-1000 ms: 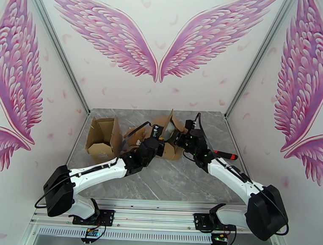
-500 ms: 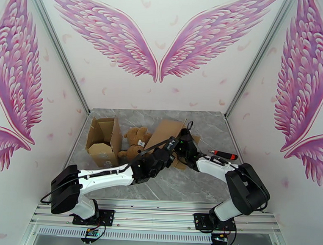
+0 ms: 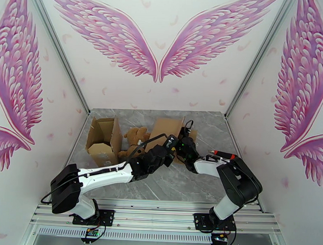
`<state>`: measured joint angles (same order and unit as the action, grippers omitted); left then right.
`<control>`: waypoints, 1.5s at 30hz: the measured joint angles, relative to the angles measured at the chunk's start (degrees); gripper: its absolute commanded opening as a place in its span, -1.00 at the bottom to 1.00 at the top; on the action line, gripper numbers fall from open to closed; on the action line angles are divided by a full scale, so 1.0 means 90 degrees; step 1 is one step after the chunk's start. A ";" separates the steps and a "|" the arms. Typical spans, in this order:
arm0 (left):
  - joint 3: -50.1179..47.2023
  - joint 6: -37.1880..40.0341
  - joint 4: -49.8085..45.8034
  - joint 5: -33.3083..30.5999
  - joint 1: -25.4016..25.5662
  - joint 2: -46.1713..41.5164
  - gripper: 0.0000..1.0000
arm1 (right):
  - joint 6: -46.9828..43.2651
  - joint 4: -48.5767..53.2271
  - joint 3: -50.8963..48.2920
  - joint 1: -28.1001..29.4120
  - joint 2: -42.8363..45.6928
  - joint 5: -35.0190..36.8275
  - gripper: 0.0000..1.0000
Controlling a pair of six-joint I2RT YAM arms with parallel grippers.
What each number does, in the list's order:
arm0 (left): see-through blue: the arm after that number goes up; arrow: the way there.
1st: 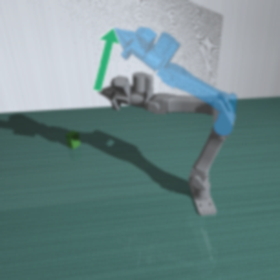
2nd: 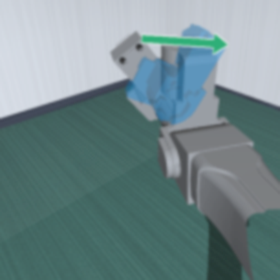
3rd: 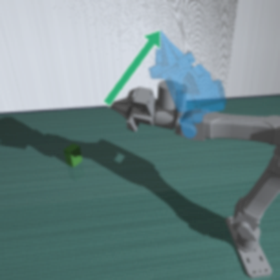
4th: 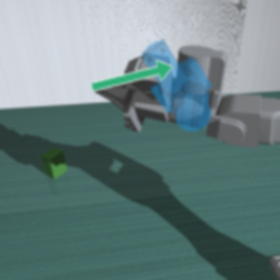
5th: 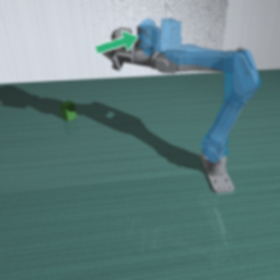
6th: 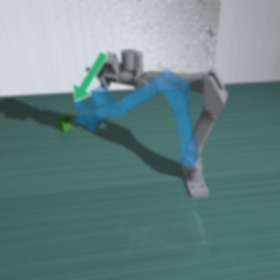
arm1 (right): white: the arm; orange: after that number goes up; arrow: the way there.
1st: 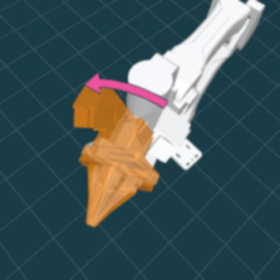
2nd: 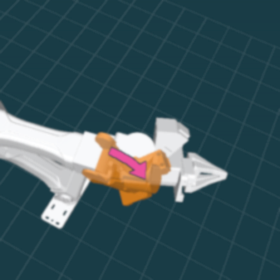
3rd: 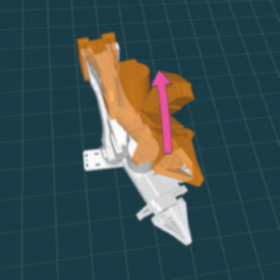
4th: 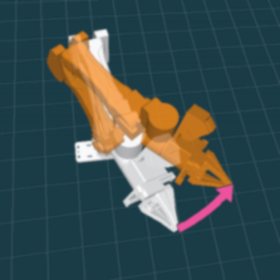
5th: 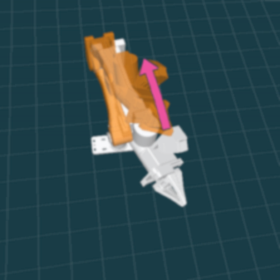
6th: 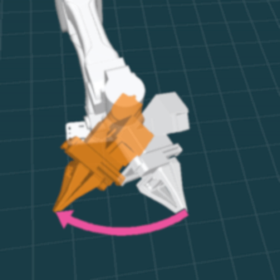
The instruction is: Unpack the express box
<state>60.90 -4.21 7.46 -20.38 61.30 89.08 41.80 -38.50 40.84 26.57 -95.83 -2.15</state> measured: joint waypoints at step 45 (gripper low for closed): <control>-0.0010 -0.2067 -0.0889 -0.0828 -0.1141 -0.0741 -1.00 | -0.2528 0.3373 0.0668 0.0748 0.3728 0.0005 -1.00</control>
<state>60.82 -22.81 -0.54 -27.83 51.03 82.41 19.05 -8.14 46.85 33.30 -62.28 -2.11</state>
